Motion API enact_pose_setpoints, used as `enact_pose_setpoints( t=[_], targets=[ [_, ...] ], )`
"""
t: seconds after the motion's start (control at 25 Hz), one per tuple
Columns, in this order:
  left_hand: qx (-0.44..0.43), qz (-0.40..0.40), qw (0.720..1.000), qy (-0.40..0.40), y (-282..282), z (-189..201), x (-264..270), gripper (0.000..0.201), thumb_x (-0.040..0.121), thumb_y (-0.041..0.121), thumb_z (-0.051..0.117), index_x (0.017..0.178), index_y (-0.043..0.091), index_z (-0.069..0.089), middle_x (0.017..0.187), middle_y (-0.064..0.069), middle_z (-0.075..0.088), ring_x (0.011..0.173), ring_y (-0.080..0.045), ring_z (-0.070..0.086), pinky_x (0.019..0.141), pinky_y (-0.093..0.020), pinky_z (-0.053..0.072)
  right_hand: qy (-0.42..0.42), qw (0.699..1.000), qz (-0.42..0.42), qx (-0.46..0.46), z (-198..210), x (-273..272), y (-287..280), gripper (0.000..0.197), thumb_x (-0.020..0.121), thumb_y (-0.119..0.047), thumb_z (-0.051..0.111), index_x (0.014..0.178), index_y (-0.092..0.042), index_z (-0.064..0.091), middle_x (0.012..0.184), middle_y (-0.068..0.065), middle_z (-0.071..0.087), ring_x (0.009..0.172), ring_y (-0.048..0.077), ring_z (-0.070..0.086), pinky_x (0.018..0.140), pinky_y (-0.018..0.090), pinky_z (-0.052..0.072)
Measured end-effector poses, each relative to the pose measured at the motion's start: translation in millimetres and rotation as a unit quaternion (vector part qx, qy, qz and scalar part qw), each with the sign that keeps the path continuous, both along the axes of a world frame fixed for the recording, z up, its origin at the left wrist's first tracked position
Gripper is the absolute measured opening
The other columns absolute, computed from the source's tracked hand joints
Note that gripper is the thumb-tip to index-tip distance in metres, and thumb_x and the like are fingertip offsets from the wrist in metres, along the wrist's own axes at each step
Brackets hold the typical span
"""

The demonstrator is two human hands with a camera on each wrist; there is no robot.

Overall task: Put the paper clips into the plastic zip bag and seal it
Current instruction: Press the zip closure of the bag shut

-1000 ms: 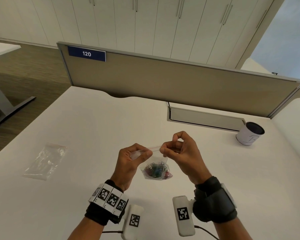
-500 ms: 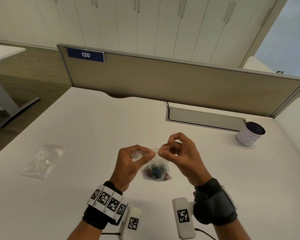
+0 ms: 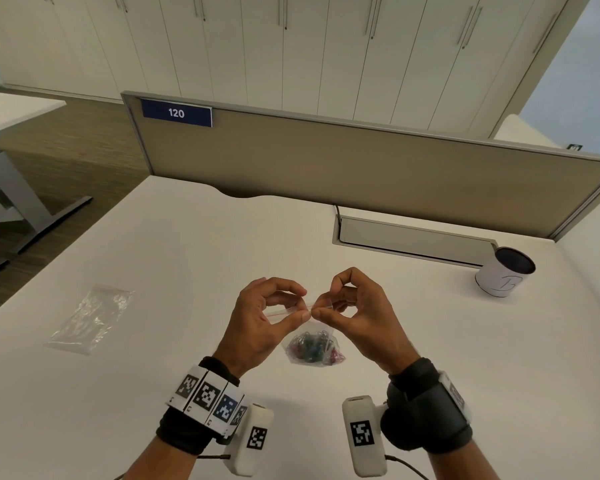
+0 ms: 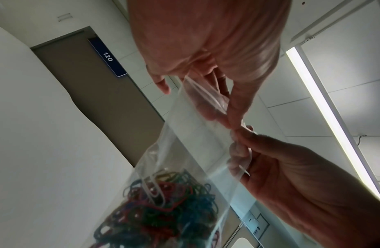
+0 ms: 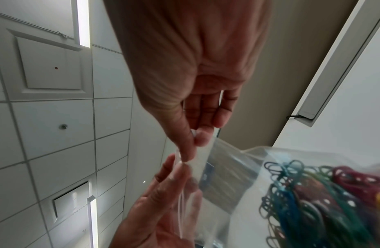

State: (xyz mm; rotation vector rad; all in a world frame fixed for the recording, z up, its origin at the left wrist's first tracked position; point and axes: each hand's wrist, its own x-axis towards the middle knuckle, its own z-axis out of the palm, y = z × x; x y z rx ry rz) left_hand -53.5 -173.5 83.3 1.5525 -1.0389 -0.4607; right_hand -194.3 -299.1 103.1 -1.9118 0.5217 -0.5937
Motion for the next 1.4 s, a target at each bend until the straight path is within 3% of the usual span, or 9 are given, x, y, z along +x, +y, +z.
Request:
enact_pose_setpoints(
  t=[0.12,0.24,0.32,0.52,0.6,0.72,0.88,1.08,1.4],
  targets=[
    [0.017,0.005,1.000,0.020,-2,2,-1,0.037,0.067,0.030,0.081,0.100,0.023,0.066,0.100,0.018,0.072,0.097,-0.003,0.068,0.101,-0.043,0.048,-0.009,1.000,0.001,0.008,0,-4,-4,0.033,0.075,-0.017,0.079,0.087,-0.011,0.050,0.081,0.003,0.076,0.074,0.015,0.069,0.068,0.020,0.053],
    [0.006,0.012,0.997,0.073,-2,0,-2,0.053,0.066,0.024,0.083,0.113,0.031,0.058,0.093,0.000,0.077,0.093,-0.014,0.071,0.096,-0.042,0.052,-0.026,0.999,-0.006,0.032,2,-9,-10,0.033,0.074,-0.013,0.080,0.084,-0.013,0.049,0.080,0.007,0.076,0.074,0.019,0.070,0.067,0.020,0.052],
    [0.002,0.021,0.995,0.095,-4,-3,-5,0.049,0.070,0.017,0.082,0.111,0.025,0.059,0.086,-0.004,0.077,0.091,-0.017,0.072,0.095,-0.043,0.052,-0.026,0.999,-0.012,0.035,2,-12,-15,0.033,0.073,-0.012,0.080,0.083,-0.013,0.049,0.080,0.006,0.076,0.074,0.019,0.070,0.068,0.021,0.053],
    [0.007,0.048,0.994,0.100,-16,-9,-15,0.032,0.068,0.014,0.082,0.094,0.012,0.065,0.093,0.017,0.073,0.103,-0.010,0.068,0.101,-0.038,0.045,-0.018,0.999,-0.015,0.036,-1,-21,-24,0.032,0.073,-0.011,0.080,0.084,-0.010,0.050,0.079,0.005,0.076,0.073,0.018,0.070,0.070,0.026,0.055],
    [0.001,0.057,0.990,0.125,-21,-9,-21,0.048,0.065,0.017,0.083,0.105,0.015,0.057,0.088,0.009,0.078,0.109,-0.013,0.066,0.105,-0.037,0.043,-0.027,0.998,-0.018,0.047,-1,-26,-29,0.032,0.073,-0.009,0.079,0.084,-0.009,0.050,0.079,0.006,0.076,0.072,0.018,0.070,0.070,0.025,0.055],
    [-0.015,0.064,0.984,0.163,-26,-10,-27,0.064,0.059,0.019,0.084,0.115,0.018,0.052,0.082,-0.009,0.078,0.091,-0.021,0.073,0.094,-0.039,0.053,-0.040,0.997,-0.022,0.061,-1,-34,-38,0.031,0.073,-0.006,0.079,0.084,-0.009,0.050,0.080,0.007,0.076,0.071,0.018,0.070,0.069,0.023,0.054],
    [-0.017,0.068,0.981,0.181,-29,-13,-34,0.045,0.068,0.006,0.081,0.104,0.010,0.055,0.081,-0.014,0.077,0.085,-0.026,0.074,0.093,-0.043,0.055,-0.040,0.997,-0.027,0.068,-1,-44,-46,0.030,0.074,-0.003,0.077,0.086,-0.004,0.050,0.079,0.008,0.076,0.071,0.016,0.070,0.069,0.021,0.055],
    [-0.009,0.066,0.986,0.154,-34,-17,-33,0.037,0.069,0.003,0.081,0.090,0.013,0.053,0.068,-0.005,0.076,0.083,-0.027,0.073,0.098,-0.040,0.047,-0.033,0.996,-0.034,0.078,-5,-46,-50,0.030,0.074,-0.003,0.077,0.084,-0.007,0.049,0.080,0.010,0.076,0.072,0.016,0.070,0.070,0.021,0.055],
    [-0.056,0.044,0.965,0.252,-31,-12,-6,0.042,0.074,0.009,0.074,0.111,0.009,0.056,0.087,-0.017,0.077,0.089,-0.028,0.073,0.092,-0.039,0.053,-0.045,0.993,-0.065,0.091,1,-24,-48,0.034,0.072,-0.007,0.080,0.086,-0.004,0.049,0.077,0.004,0.078,0.075,0.014,0.074,0.071,0.016,0.055]
  ],
)
